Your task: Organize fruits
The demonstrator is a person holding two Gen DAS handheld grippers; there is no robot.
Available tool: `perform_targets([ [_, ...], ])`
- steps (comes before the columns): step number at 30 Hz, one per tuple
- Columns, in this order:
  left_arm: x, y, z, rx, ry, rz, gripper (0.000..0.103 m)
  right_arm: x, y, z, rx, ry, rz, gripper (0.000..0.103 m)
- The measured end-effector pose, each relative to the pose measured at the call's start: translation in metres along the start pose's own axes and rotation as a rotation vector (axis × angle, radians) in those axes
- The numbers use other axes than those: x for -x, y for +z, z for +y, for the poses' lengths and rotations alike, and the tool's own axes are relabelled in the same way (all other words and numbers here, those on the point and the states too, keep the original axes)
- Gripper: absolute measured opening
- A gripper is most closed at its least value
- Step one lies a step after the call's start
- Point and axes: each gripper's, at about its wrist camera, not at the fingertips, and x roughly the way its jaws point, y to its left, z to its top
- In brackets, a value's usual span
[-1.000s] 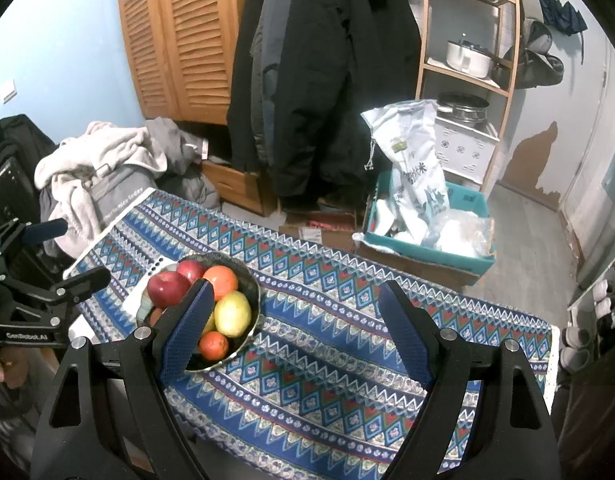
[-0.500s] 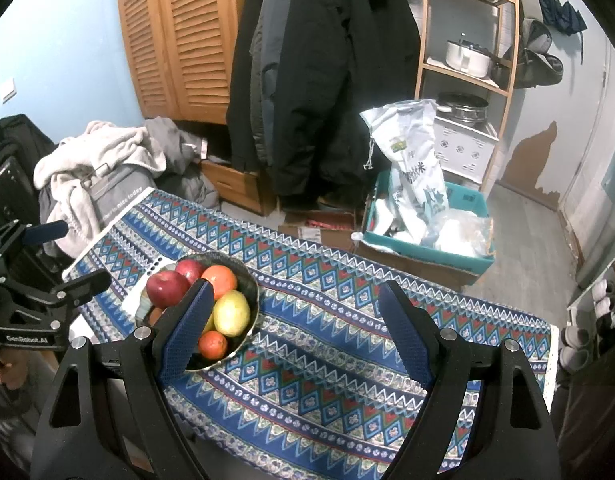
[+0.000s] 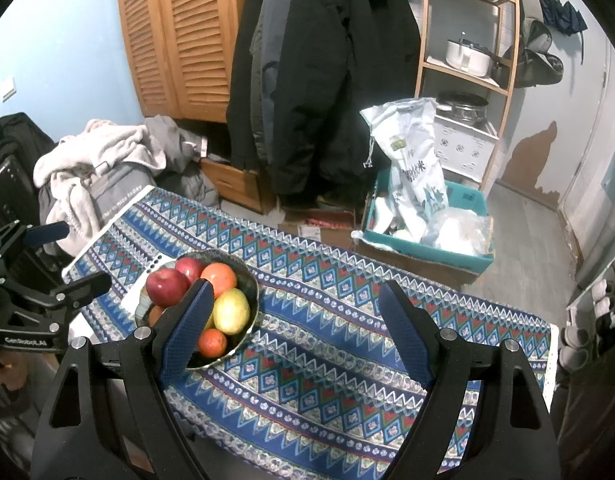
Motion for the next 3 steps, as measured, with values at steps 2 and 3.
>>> perform_targets([
  [2, -0.0003, -0.0002, -0.0004, 0.000, -0.005, 0.003, 0.102, 0.0000, 0.0001, 0.0001, 0.000, -0.001, 0.000, 0.083],
  [3, -0.0003, 0.0001, -0.0012, -0.002, -0.003, 0.004, 0.102, -0.0001, 0.0001, 0.0002, 0.000, -0.001, 0.000, 0.083],
])
